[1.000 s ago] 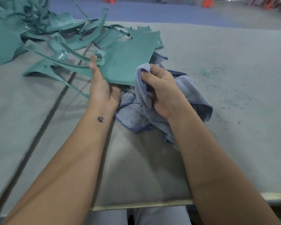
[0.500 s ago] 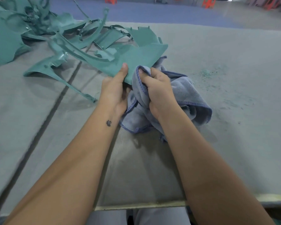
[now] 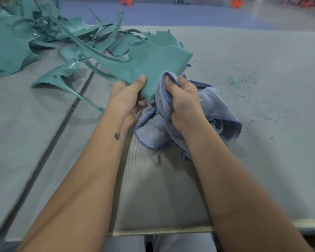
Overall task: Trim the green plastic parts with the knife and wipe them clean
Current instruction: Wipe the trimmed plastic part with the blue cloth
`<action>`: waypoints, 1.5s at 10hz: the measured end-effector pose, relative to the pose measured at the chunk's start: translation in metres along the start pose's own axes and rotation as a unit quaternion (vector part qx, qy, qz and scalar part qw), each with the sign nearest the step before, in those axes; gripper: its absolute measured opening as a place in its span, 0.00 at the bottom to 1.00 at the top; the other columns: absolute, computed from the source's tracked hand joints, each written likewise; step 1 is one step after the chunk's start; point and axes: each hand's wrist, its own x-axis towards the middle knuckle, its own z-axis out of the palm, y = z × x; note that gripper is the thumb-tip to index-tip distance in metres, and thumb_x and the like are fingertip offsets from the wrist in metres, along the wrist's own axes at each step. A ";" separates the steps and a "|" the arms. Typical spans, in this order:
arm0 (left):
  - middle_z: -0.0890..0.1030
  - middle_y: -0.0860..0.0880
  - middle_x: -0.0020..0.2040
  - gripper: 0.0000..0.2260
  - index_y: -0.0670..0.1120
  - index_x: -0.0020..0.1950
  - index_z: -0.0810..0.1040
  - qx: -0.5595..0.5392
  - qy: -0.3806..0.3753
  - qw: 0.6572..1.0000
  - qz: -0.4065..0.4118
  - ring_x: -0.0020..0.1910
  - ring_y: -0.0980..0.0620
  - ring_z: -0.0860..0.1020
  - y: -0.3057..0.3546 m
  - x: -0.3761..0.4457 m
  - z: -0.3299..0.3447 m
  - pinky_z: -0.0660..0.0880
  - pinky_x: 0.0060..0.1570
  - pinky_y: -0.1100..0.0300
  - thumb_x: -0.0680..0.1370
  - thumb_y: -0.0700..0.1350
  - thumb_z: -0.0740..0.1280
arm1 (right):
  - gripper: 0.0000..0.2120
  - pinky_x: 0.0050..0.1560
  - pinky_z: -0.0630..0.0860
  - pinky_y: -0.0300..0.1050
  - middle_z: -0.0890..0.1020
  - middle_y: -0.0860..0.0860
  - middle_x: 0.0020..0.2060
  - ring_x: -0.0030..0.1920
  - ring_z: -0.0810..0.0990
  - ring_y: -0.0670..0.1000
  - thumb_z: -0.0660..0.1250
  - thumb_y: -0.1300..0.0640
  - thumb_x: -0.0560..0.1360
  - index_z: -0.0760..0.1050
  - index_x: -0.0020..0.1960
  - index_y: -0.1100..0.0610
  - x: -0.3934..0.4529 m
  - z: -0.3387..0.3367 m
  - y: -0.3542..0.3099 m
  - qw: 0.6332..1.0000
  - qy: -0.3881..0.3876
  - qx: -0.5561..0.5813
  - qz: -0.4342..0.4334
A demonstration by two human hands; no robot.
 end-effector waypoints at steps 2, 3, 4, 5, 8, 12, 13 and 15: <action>0.77 0.49 0.31 0.02 0.44 0.47 0.76 0.064 -0.063 0.996 -0.015 0.26 0.54 0.68 0.003 -0.003 -0.012 0.62 0.20 0.68 0.79 0.38 0.66 | 0.09 0.41 0.80 0.43 0.82 0.52 0.34 0.37 0.81 0.50 0.62 0.59 0.81 0.75 0.43 0.60 0.010 -0.012 -0.011 0.993 0.106 0.051 -0.015; 0.78 0.51 0.30 0.01 0.44 0.49 0.76 0.074 -0.074 0.994 -0.016 0.27 0.55 0.69 0.005 0.000 -0.020 0.62 0.21 0.67 0.79 0.39 0.66 | 0.09 0.44 0.81 0.45 0.83 0.52 0.37 0.40 0.82 0.51 0.61 0.57 0.82 0.76 0.47 0.60 0.009 -0.011 -0.009 0.994 0.101 0.041 -0.008; 0.80 0.52 0.33 0.05 0.43 0.55 0.75 0.042 -0.081 0.996 -0.011 0.26 0.57 0.71 0.007 0.003 -0.026 0.64 0.21 0.67 0.79 0.39 0.66 | 0.10 0.39 0.81 0.41 0.85 0.50 0.35 0.39 0.85 0.48 0.59 0.58 0.82 0.78 0.49 0.58 0.010 -0.013 -0.011 0.996 0.072 0.043 0.016; 0.80 0.53 0.32 0.03 0.45 0.50 0.76 0.014 -0.080 0.997 -0.003 0.25 0.58 0.70 0.008 0.003 -0.028 0.61 0.20 0.67 0.80 0.38 0.64 | 0.13 0.48 0.82 0.51 0.83 0.61 0.47 0.51 0.83 0.52 0.60 0.62 0.80 0.73 0.61 0.68 0.004 -0.012 -0.015 0.996 0.078 -0.032 0.005; 0.85 0.54 0.52 0.12 0.50 0.60 0.76 0.018 -0.123 0.992 0.029 0.51 0.53 0.83 0.006 0.003 -0.027 0.81 0.42 0.57 0.80 0.38 0.63 | 0.14 0.48 0.79 0.47 0.83 0.52 0.42 0.40 0.83 0.50 0.53 0.52 0.82 0.75 0.49 0.56 0.010 -0.028 -0.020 0.989 0.089 0.097 0.070; 0.59 0.59 0.76 0.53 0.60 0.79 0.48 0.414 -0.266 0.855 0.164 0.73 0.66 0.59 -0.016 -0.010 -0.010 0.59 0.70 0.71 0.61 0.68 0.74 | 0.12 0.45 0.81 0.50 0.80 0.59 0.47 0.44 0.81 0.57 0.59 0.56 0.82 0.71 0.62 0.62 0.012 -0.021 -0.018 0.992 0.053 0.095 0.059; 0.62 0.55 0.76 0.44 0.59 0.79 0.53 0.436 -0.266 0.835 0.206 0.75 0.59 0.60 -0.018 -0.011 -0.006 0.60 0.74 0.54 0.70 0.56 0.76 | 0.24 0.65 0.71 0.62 0.75 0.66 0.64 0.64 0.75 0.65 0.57 0.50 0.82 0.67 0.71 0.65 0.007 -0.015 -0.018 0.988 0.048 0.100 0.105; 0.75 0.66 0.40 0.12 0.51 0.65 0.72 0.282 0.014 0.934 0.220 0.33 0.77 0.73 -0.005 -0.011 -0.007 0.69 0.35 0.80 0.83 0.51 0.59 | 0.24 0.67 0.69 0.56 0.72 0.60 0.69 0.68 0.72 0.60 0.56 0.49 0.82 0.63 0.74 0.58 0.015 -0.021 -0.017 0.979 0.070 0.174 0.086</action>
